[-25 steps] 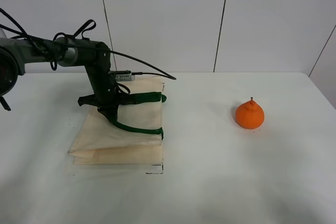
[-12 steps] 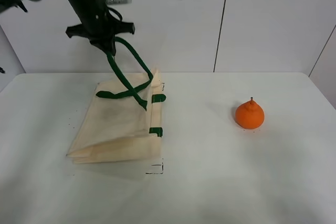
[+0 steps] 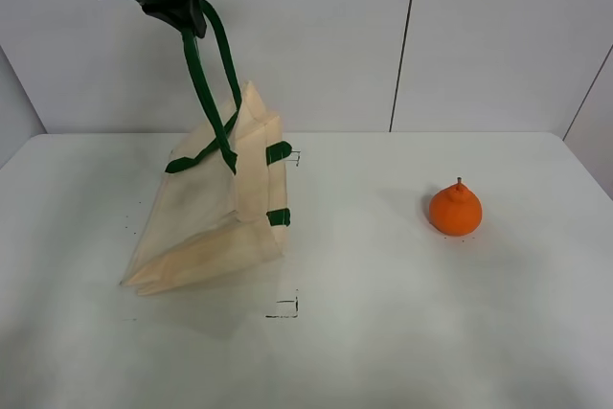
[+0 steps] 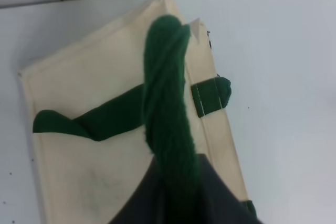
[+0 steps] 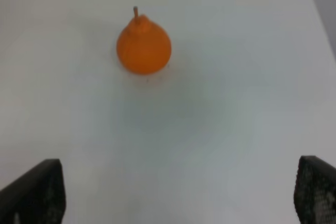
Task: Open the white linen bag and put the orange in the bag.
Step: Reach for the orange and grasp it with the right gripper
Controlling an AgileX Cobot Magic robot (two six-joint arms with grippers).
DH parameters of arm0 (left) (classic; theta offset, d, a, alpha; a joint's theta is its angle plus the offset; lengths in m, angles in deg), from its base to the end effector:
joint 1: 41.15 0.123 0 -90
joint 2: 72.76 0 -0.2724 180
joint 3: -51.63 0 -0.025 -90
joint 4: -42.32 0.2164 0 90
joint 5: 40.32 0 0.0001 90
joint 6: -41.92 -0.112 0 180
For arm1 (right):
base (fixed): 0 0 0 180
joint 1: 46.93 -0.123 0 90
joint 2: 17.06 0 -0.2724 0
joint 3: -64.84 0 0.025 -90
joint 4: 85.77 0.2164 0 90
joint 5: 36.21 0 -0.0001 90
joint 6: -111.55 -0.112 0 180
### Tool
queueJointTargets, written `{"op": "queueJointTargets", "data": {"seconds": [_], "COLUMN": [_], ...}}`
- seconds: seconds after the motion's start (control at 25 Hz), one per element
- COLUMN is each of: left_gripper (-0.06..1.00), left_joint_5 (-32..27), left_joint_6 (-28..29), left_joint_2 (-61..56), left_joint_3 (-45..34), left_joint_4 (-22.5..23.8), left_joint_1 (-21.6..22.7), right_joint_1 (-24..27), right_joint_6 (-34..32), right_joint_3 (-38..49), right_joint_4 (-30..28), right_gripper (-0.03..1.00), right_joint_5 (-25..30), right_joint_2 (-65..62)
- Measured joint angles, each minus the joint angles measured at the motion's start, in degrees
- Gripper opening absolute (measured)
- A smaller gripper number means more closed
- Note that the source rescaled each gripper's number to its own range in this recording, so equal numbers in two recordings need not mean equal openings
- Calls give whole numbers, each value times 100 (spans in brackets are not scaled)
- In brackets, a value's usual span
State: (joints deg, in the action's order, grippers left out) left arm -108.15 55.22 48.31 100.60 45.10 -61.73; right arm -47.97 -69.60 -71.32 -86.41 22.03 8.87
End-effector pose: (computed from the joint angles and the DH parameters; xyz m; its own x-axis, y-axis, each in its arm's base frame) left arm 0.3864 -0.1397 0.3610 -0.7686 0.0622 -0.6367 0.1647 0.9809 -0.1031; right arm 0.0376 -0.0004 0.2714 -0.6158 0.0030 -0.7879 -0.0019 1.0000 0.0053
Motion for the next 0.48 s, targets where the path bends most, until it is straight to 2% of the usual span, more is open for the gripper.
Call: {"op": "queueJointTargets", "data": {"seconds": [0.2, 0.48], "left_gripper": [0, 0], "left_joint_5": [0, 0], "left_joint_6": [-7, -103], "left_joint_2": [-122, -353], "left_joint_3": [-6, -180], "left_joint_4": [9, -75], "left_joint_1": [0, -48], "right_joint_1": [0, 0], "right_joint_6": [0, 268], "right_joint_3": [-967, -3016], "right_joint_4": [8, 163], "right_gripper": [100, 100], "right_joint_5": [-367, -600], "right_joint_2": [2638, 6280]}}
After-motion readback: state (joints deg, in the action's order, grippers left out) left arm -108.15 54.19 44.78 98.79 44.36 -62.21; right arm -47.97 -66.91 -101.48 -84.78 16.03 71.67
